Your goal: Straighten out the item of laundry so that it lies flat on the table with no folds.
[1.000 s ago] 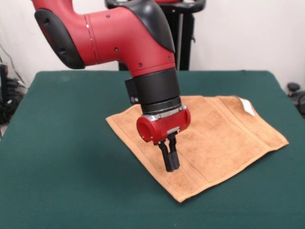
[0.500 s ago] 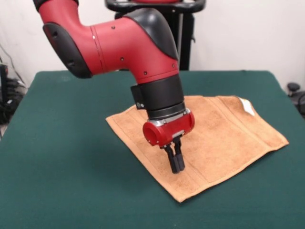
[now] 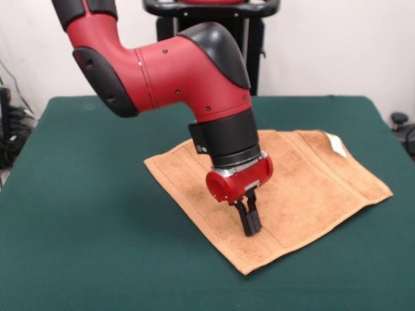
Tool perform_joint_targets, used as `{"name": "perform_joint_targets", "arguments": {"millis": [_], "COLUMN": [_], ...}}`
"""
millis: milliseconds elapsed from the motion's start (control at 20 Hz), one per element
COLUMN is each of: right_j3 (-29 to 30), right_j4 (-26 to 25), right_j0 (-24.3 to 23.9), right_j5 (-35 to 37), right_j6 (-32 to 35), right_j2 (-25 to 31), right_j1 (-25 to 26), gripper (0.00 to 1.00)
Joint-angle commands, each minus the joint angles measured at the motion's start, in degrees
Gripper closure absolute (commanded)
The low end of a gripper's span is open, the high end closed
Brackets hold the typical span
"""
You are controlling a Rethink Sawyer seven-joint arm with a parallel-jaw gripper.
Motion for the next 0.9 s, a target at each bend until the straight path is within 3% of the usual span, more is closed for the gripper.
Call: {"name": "perform_joint_targets", "arguments": {"millis": [50, 350, 500, 600, 900], "right_j3": [0.53, 0.32, -1.35, -2.47, -2.24], "right_j4": [-1.76, -2.21, -3.59, -3.45, -0.94], "right_j0": [3.87, 6.06, 9.78, 12.04, 13.60], "right_j5": [5.11, 5.26, 5.54, 7.44, 8.69], "right_j6": [0.22, 1.34, 3.44, 4.45, 4.16], "right_j2": [-1.07, -3.49, -8.15, -11.24, -13.08], "right_j1": [2.19, 0.89, 0.53, 0.81, 0.20], "gripper": [1.00, 1.00, 1.00, 1.00, 1.00]}}
